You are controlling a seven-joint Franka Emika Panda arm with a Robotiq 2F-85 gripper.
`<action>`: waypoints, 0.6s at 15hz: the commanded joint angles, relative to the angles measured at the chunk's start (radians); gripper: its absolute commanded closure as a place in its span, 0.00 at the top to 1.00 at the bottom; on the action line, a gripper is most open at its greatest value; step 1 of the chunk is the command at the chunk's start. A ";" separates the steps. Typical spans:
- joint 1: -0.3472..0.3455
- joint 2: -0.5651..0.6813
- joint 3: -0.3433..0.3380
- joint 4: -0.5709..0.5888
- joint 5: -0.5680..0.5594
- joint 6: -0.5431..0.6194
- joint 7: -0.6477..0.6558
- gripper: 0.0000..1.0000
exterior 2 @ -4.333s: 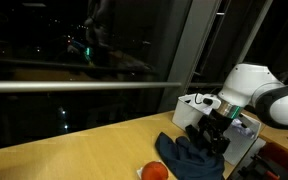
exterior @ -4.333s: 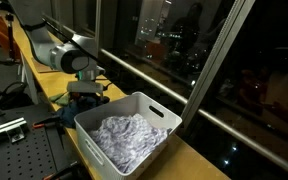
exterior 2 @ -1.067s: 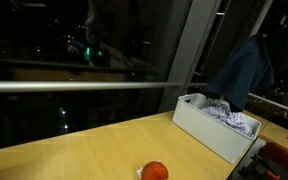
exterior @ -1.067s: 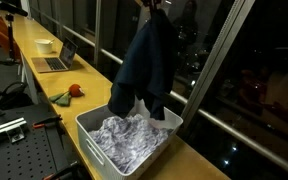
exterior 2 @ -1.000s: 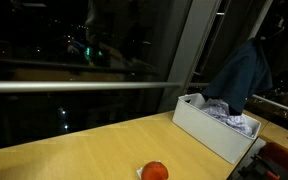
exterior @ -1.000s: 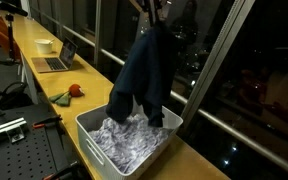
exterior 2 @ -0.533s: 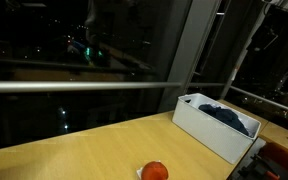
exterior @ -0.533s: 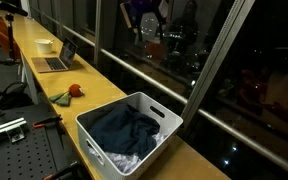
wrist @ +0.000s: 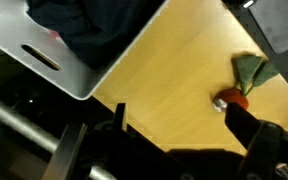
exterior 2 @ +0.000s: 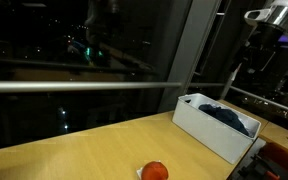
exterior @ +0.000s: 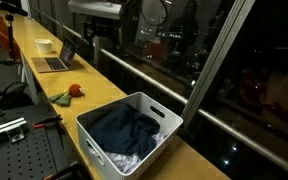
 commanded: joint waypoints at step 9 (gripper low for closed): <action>0.135 0.227 0.281 -0.138 -0.355 0.350 0.319 1.00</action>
